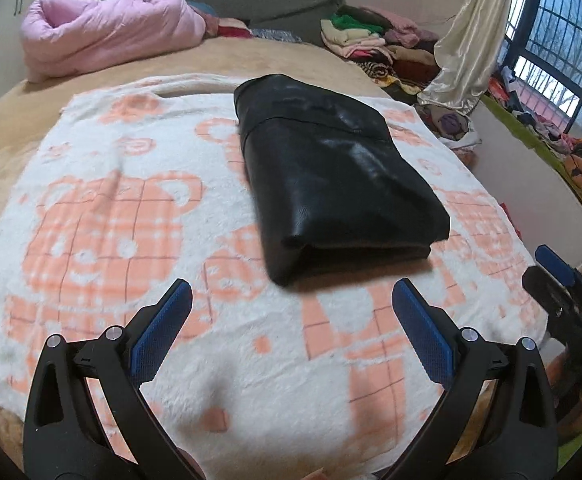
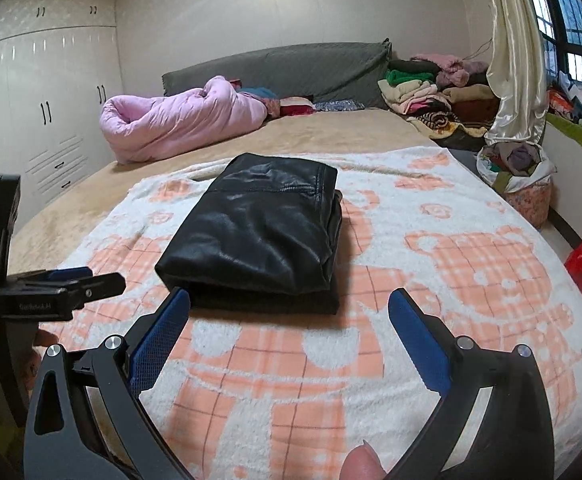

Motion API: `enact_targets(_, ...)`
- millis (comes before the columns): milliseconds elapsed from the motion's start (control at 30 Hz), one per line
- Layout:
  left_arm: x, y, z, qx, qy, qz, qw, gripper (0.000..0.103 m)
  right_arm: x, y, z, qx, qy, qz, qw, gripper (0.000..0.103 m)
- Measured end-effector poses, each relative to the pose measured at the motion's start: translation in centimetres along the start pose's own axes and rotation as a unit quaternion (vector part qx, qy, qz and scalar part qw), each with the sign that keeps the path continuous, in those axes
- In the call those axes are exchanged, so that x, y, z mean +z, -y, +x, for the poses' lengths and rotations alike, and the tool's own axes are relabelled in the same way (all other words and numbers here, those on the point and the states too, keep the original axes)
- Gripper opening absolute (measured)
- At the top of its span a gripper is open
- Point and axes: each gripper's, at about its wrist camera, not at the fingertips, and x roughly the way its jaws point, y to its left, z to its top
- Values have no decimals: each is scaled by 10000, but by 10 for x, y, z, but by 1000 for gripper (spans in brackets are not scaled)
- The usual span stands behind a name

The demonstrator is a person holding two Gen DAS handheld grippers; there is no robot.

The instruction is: Fold large clothes

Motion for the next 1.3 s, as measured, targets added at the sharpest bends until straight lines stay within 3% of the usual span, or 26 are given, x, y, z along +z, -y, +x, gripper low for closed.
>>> enact_targets(400,-21,-9,0,102,-11,-72,9999,94,-25,-1,13,-87,-382,210,9990,99)
enact_targets(1300,-22,-3,-2,354,23,54,9994,94,-30,-4,20,-53,-505,141,9986,99)
